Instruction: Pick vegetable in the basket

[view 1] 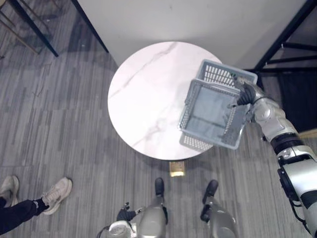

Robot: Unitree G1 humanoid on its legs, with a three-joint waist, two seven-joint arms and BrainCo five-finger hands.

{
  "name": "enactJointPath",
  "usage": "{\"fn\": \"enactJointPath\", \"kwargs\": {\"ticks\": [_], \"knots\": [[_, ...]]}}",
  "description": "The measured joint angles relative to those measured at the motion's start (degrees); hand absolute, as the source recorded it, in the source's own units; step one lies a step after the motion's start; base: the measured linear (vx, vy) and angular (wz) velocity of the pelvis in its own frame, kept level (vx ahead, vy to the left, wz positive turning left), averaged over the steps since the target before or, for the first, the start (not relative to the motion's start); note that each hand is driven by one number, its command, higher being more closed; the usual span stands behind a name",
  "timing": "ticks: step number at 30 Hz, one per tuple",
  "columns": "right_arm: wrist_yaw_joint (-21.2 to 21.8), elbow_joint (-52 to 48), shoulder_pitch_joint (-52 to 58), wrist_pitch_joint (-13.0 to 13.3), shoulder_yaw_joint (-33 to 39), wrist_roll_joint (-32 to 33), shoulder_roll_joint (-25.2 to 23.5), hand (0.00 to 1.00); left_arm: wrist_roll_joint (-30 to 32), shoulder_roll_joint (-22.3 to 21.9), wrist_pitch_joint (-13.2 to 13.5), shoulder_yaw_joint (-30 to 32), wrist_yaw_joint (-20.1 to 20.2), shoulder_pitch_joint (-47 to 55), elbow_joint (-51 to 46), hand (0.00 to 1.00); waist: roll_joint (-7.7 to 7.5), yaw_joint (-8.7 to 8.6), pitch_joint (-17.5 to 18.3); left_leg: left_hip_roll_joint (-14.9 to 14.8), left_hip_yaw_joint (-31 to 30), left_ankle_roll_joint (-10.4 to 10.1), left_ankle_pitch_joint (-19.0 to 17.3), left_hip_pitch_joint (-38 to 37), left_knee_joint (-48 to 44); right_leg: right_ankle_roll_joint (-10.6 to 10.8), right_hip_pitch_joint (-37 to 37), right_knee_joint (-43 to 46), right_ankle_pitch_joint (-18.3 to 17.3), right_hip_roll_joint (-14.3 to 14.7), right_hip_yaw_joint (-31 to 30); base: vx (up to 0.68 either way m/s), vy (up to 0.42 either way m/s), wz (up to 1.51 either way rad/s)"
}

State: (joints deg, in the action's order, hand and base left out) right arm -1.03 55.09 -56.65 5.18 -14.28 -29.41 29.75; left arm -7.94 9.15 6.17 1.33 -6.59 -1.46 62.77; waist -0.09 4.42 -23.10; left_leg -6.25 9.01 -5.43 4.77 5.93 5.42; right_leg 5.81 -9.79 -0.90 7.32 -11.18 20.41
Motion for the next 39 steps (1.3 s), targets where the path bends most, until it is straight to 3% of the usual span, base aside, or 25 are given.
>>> {"fn": "enactJointPath", "kwargs": {"ticks": [5,6,29,33,39], "knots": [[-1.5,0.0,-0.3,-0.2,0.4,0.0,-1.6,0.00,0.0,0.0,0.0,-0.9,-1.0,0.0,0.0,0.00,0.04,-0.63,-0.3,0.4,0.0,0.0,0.0,0.0,0.0,0.0,-0.1,0.0,0.1,-0.3,-0.1,0.04,0.010,0.00],[-1.5,0.0,-0.4,-0.3,0.4,-0.1,-1.7,1.00,0.0,0.0,0.0,-0.9,-1.1,0.0,0.0,0.00,0.04,-0.65,-0.3,0.4,0.0,0.0,0.0,0.0,0.0,0.1,-0.1,0.0,0.1,-0.4,-0.2,0.00,0.000,0.00],[-1.0,5.7,-2.9,-2.0,-2.2,-4.6,-4.1,1.00,0.4,0.1,-0.1,-1.4,-2.0,-1.0,0.5,0.00,-0.16,0.24,-0.4,0.6,-0.5,0.2,0.3,-0.5,0.0,0.2,1.5,-0.7,0.3,-0.5,0.9,0.00,0.001,0.01],[1.8,-5.0,-0.9,-1.9,-11.5,-6.9,-2.6,1.00,2.2,0.1,-0.5,-1.4,-1.9,-1.1,0.5,0.00,-0.28,-0.51,-0.4,0.2,0.6,0.1,0.2,-2.2,0.0,0.2,2.5,-0.8,0.3,-0.2,-0.5,0.02,-0.004,-0.13],[4.7,-24.3,6.9,4.0,-20.2,-7.7,4.3,1.00,5.6,0.8,-1.7,0.9,-1.5,-0.8,0.7,0.00,-1.27,-1.41,0.6,-1.5,3.0,-0.7,-0.4,-5.4,0.1,0.2,4.3,-1.3,0.3,1.7,-3.6,0.00,-0.024,-0.21]]}}
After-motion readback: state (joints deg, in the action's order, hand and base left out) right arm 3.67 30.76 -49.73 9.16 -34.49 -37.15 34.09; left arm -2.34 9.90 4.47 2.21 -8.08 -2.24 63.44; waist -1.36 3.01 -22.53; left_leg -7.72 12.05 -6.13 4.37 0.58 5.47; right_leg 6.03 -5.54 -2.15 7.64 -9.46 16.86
